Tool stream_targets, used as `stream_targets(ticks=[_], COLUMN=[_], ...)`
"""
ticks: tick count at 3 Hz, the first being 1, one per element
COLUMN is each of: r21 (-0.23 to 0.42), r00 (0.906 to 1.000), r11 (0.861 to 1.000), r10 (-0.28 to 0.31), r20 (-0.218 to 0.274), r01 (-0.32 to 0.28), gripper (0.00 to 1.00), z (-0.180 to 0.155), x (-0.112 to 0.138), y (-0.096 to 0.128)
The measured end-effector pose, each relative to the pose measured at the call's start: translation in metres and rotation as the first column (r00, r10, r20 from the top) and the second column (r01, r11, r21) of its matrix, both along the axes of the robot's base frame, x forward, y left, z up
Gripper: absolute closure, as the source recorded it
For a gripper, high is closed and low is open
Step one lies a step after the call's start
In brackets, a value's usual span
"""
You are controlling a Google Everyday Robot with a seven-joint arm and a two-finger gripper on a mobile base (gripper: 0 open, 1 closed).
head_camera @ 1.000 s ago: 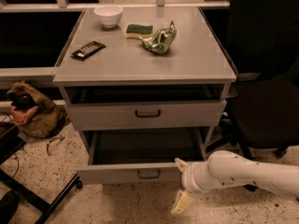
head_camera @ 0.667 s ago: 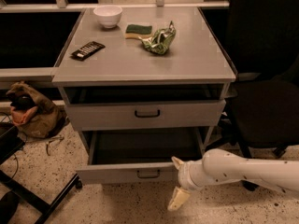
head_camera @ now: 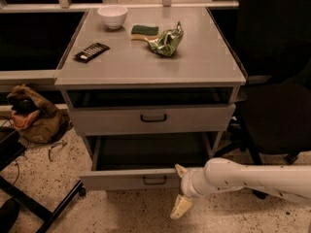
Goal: Open middle drawer
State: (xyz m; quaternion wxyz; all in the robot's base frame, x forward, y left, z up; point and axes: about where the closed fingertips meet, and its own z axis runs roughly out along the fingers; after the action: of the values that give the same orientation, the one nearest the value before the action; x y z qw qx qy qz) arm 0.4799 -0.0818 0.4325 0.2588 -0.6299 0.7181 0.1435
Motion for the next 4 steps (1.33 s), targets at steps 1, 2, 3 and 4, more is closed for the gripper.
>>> stream_targets(ticks=[1,2,3,4], r21=[-0.003,-0.003,-0.008,-0.009], r00=[0.9991,0.9959,0.989,0.9881], r11=[1.0,0.999,0.996,0.995], r10=[0.026,0.053,0.086,0.101], r20=[0.032,0.073,0.12,0.116], r01=[-0.026,-0.053,-0.086,-0.1], gripper=[0.0,0.0,0.0,0.0], z=[0.001,0.007,0.022,0.021], x=[0.005,0.009,0.015,0.019], y=[0.014,0.029,0.044,0.051])
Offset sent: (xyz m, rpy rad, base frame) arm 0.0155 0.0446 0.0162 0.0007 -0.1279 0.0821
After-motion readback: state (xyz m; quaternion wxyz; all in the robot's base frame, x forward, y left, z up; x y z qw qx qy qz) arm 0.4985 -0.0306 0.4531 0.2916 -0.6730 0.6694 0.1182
